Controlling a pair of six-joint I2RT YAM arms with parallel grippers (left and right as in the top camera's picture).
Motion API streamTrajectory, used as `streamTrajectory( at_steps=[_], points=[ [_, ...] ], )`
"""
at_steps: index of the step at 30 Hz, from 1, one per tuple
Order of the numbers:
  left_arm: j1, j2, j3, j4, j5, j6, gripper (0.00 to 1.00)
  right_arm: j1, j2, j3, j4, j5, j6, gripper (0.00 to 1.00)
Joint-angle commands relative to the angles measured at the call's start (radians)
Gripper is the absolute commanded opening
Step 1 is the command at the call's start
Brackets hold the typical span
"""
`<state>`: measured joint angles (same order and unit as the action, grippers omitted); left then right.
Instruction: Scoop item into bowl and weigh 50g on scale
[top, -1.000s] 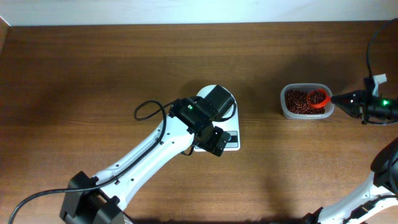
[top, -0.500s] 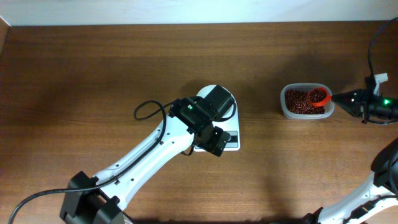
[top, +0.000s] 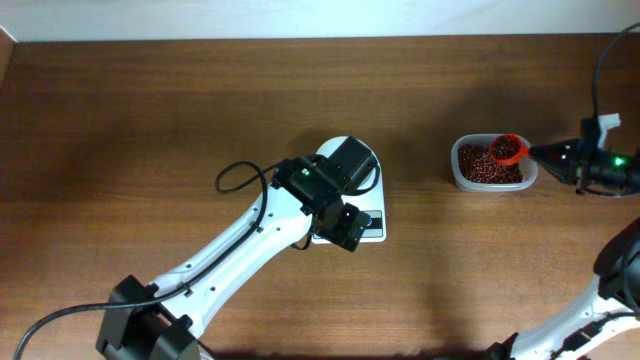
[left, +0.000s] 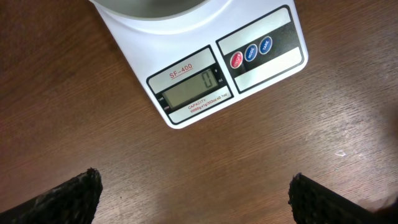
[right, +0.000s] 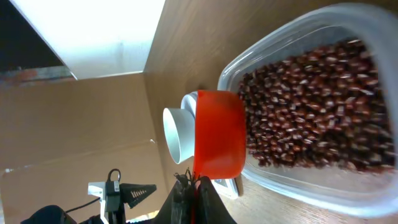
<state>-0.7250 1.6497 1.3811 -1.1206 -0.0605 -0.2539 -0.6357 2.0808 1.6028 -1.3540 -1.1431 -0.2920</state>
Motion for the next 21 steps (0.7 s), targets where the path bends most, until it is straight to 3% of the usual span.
streamTrajectory(
  at_steps=[1, 21],
  points=[
    [0.003, 0.003, 0.011, 0.001, -0.008, 0.009, 0.99, 0.037, 0.002, 0.024, 0.0, -0.035, -0.019, 0.04],
    [0.003, 0.003, 0.011, 0.001, -0.008, 0.009, 0.99, 0.343, 0.002, 0.024, 0.011, -0.134, -0.018, 0.04]
  ],
)
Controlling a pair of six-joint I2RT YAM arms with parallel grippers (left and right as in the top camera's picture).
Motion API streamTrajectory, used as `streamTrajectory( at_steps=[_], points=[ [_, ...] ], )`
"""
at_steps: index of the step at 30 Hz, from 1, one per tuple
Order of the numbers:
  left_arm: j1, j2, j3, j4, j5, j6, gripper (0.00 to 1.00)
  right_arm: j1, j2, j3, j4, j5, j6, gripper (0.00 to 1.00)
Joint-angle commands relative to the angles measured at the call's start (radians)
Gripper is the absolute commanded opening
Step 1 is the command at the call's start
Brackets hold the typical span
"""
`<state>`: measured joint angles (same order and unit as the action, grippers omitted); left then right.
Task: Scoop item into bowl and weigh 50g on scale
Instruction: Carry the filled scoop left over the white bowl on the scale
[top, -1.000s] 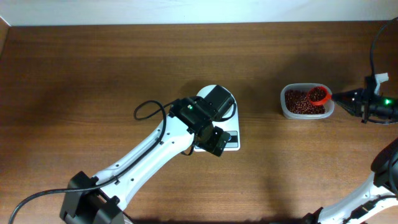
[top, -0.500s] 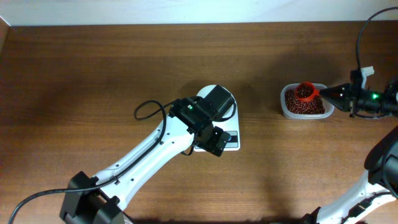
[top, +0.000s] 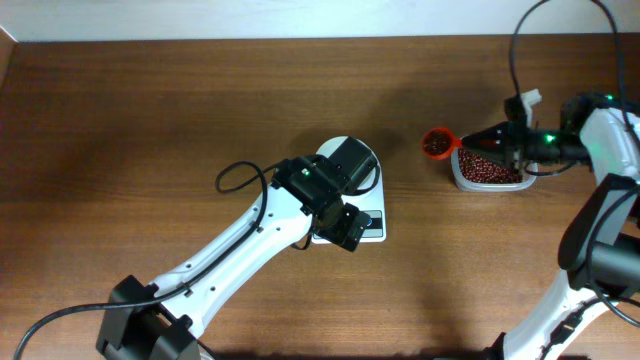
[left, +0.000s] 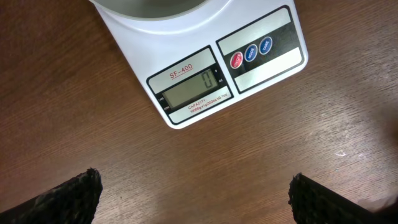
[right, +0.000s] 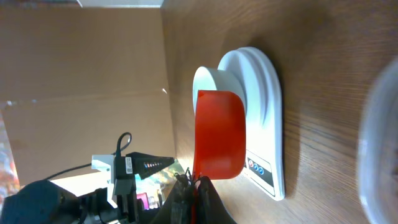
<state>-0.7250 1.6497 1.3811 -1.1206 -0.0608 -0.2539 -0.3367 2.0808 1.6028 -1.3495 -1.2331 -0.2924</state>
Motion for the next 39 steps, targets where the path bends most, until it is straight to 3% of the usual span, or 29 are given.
streamTrajectory(
  at_steps=[1, 10, 17, 26, 32, 39],
  points=[
    [0.003, 0.003, 0.011, 0.001, -0.008, 0.009, 0.99, 0.06, 0.002, 0.024, 0.01, -0.047, -0.018, 0.04],
    [0.003, 0.003, 0.011, 0.001, -0.007, 0.009, 0.99, 0.246, 0.002, 0.024, 0.076, -0.103, -0.014, 0.04],
    [0.003, 0.003, 0.011, 0.001, -0.008, 0.009, 0.99, 0.375, 0.002, 0.024, 0.239, -0.099, 0.021, 0.04],
    [0.003, 0.003, 0.011, 0.001, -0.008, 0.009, 0.99, 0.399, 0.002, 0.024, 0.362, 0.114, 0.087, 0.04],
    [0.003, 0.003, 0.011, 0.001, -0.008, 0.009, 0.99, 0.419, 0.0, 0.067, 0.346, 0.141, 0.088, 0.04],
    [0.003, 0.003, 0.011, 0.001, -0.008, 0.009, 0.99, 0.471, -0.006, 0.277, 0.146, 0.375, 0.075, 0.04]
  ],
)
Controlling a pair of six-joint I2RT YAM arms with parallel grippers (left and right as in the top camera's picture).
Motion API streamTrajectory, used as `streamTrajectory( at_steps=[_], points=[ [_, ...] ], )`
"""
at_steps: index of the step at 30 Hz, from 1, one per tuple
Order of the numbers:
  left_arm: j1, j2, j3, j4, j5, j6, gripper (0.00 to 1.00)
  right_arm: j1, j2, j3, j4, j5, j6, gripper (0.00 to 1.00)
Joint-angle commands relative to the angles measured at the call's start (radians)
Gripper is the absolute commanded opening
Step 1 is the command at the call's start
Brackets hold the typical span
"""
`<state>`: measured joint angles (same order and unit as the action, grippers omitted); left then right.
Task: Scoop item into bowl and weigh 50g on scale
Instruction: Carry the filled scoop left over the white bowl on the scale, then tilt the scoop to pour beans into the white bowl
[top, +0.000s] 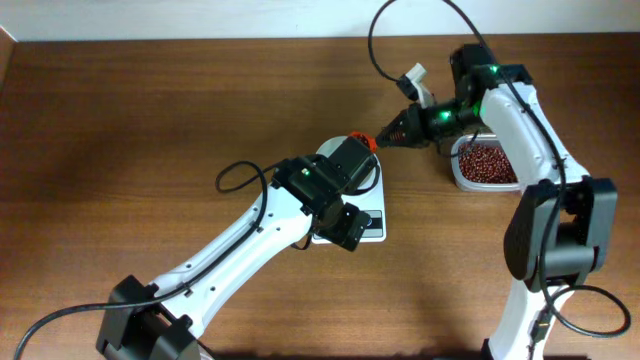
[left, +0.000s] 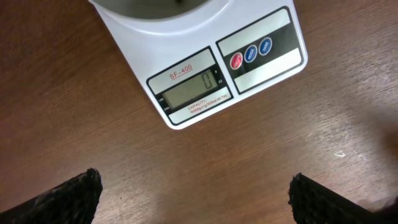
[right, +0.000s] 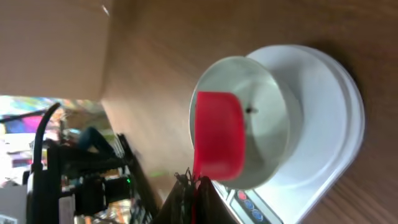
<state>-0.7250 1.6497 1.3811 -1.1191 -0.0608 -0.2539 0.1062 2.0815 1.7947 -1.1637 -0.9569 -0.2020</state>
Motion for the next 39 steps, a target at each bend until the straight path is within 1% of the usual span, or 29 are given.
streamTrajectory(
  at_steps=[1, 2, 5, 11, 16, 18, 21, 36, 38, 39],
  points=[
    [0.003, 0.003, 0.011, -0.001, -0.008, 0.009, 0.99, 0.037, -0.007, 0.113, -0.069, 0.13, -0.03, 0.04],
    [0.003, 0.003, 0.011, -0.001, -0.008, 0.009, 0.99, 0.045, -0.007, 0.143, -0.093, 0.184, -0.029, 0.04],
    [0.003, 0.003, 0.011, -0.001, -0.008, 0.009, 0.99, 0.06, -0.007, 0.175, -0.106, 0.251, -0.029, 0.04],
    [0.003, 0.003, 0.011, -0.001, -0.008, 0.009, 0.99, 0.115, -0.009, 0.187, -0.105, 0.391, -0.031, 0.04],
    [0.003, 0.003, 0.011, -0.001, -0.008, 0.009, 0.99, 0.154, -0.012, 0.188, -0.117, 0.39, -0.141, 0.04],
    [0.003, 0.003, 0.011, -0.001, -0.008, 0.009, 0.99, 0.156, -0.012, 0.188, -0.109, 0.39, -0.162, 0.04],
    [0.003, 0.003, 0.011, -0.001, -0.008, 0.009, 0.99, 0.156, -0.012, 0.188, -0.108, 0.389, -0.232, 0.04],
    [0.003, 0.003, 0.011, -0.001, -0.008, 0.009, 0.99, 0.155, -0.012, 0.188, -0.112, 0.383, -0.232, 0.04],
    [0.003, 0.003, 0.011, -0.001, -0.008, 0.009, 0.99, 0.155, -0.014, 0.188, -0.101, 0.37, -0.272, 0.04],
    [0.003, 0.003, 0.011, -0.001, -0.008, 0.009, 0.99, 0.155, -0.019, 0.188, -0.108, 0.331, -0.322, 0.04]
  ],
)
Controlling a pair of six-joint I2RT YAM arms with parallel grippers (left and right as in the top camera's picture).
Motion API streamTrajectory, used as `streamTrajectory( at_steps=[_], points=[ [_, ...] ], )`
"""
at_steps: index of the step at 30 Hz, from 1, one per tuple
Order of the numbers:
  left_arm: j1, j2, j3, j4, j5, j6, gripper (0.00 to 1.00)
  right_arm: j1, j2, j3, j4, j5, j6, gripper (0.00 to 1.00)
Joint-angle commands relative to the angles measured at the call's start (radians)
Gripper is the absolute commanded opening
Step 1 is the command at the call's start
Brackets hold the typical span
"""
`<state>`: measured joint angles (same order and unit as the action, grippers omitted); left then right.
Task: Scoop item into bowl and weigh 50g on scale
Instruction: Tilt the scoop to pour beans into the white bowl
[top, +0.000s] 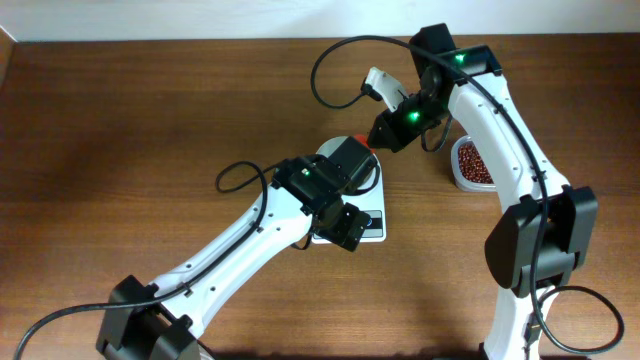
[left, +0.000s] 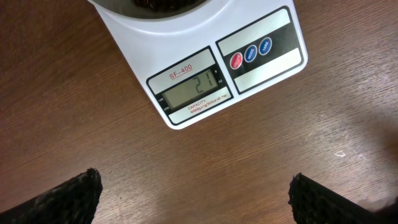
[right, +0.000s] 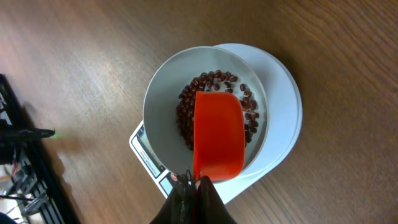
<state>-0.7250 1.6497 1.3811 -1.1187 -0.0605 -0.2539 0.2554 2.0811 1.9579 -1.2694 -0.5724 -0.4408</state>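
My right gripper is shut on the handle of a red scoop. The scoop is turned bottom-up over the white bowl. Dark red beans lie in the bowl, which stands on the white scale. In the left wrist view the scale's display reads 21. My left gripper hangs open over the bare table in front of the scale, with nothing between its fingers. From overhead, the right gripper sits at the bowl's far right edge and the left gripper over the scale's front.
A clear tub of red beans stands right of the scale, partly hidden by my right arm. The left arm runs from the lower left corner up to the scale. The brown table stretches wide to the left.
The scoop has turned bottom-up over the bowl and a heap of beans now lies in the bowl. The scale reading went from 0 to 21. The left gripper has not moved.
My right gripper held the scoop down in the bean tub. Then the scoop, filled, was just left of the tub. Then it was at the bowl with the scale at 0. Now its beans lie in the bowl and the scale shows 21.
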Motion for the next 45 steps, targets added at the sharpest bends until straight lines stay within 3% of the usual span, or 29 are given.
streamTrajectory(
  at_steps=[1, 9, 17, 19, 21, 23, 25, 27, 29, 31, 32, 40, 45],
  points=[
    [0.003, 0.003, 0.011, -0.001, -0.008, 0.009, 0.99, 0.006, -0.028, 0.025, -0.012, -0.077, -0.135, 0.04],
    [0.003, 0.003, 0.011, -0.001, -0.008, 0.009, 0.99, 0.013, -0.074, 0.025, -0.032, -0.081, -0.484, 0.04],
    [0.003, 0.003, 0.011, -0.001, -0.008, 0.009, 0.99, 0.02, -0.078, 0.025, -0.028, -0.077, -0.58, 0.04],
    [0.003, 0.003, 0.011, -0.001, -0.008, 0.009, 0.99, 0.019, -0.077, 0.025, 0.029, -0.043, -0.482, 0.04],
    [0.003, 0.003, 0.011, -0.001, -0.008, 0.009, 0.99, 0.027, -0.078, 0.025, 0.001, -0.061, -0.571, 0.04],
    [0.003, 0.003, 0.011, -0.001, -0.008, 0.009, 0.99, 0.032, -0.077, 0.024, 0.04, -0.045, -0.476, 0.04],
    [0.003, 0.003, 0.011, -0.001, -0.008, 0.009, 0.99, 0.04, -0.077, 0.025, 0.029, -0.036, -0.545, 0.04],
    [0.003, 0.003, 0.011, -0.001, -0.008, 0.009, 0.99, 0.04, -0.072, 0.024, 0.082, -0.019, -0.43, 0.04],
    [0.003, 0.003, 0.011, -0.001, -0.008, 0.009, 0.99, 0.045, -0.073, 0.024, 0.052, -0.042, -0.505, 0.04],
    [0.003, 0.003, 0.011, -0.001, -0.008, 0.009, 0.99, 0.047, -0.066, 0.024, 0.072, -0.029, -0.445, 0.04],
    [0.003, 0.003, 0.011, -0.001, -0.008, 0.009, 0.99, 0.053, -0.066, 0.024, 0.045, -0.038, -0.515, 0.04],
    [0.003, 0.003, 0.011, -0.001, -0.008, 0.009, 0.99, 0.052, -0.064, 0.024, 0.08, 0.002, -0.412, 0.04],
    [0.003, 0.003, 0.011, -0.001, -0.008, 0.009, 0.99, 0.045, -0.064, 0.024, 0.1, 0.001, -0.15, 0.04]
  ],
)
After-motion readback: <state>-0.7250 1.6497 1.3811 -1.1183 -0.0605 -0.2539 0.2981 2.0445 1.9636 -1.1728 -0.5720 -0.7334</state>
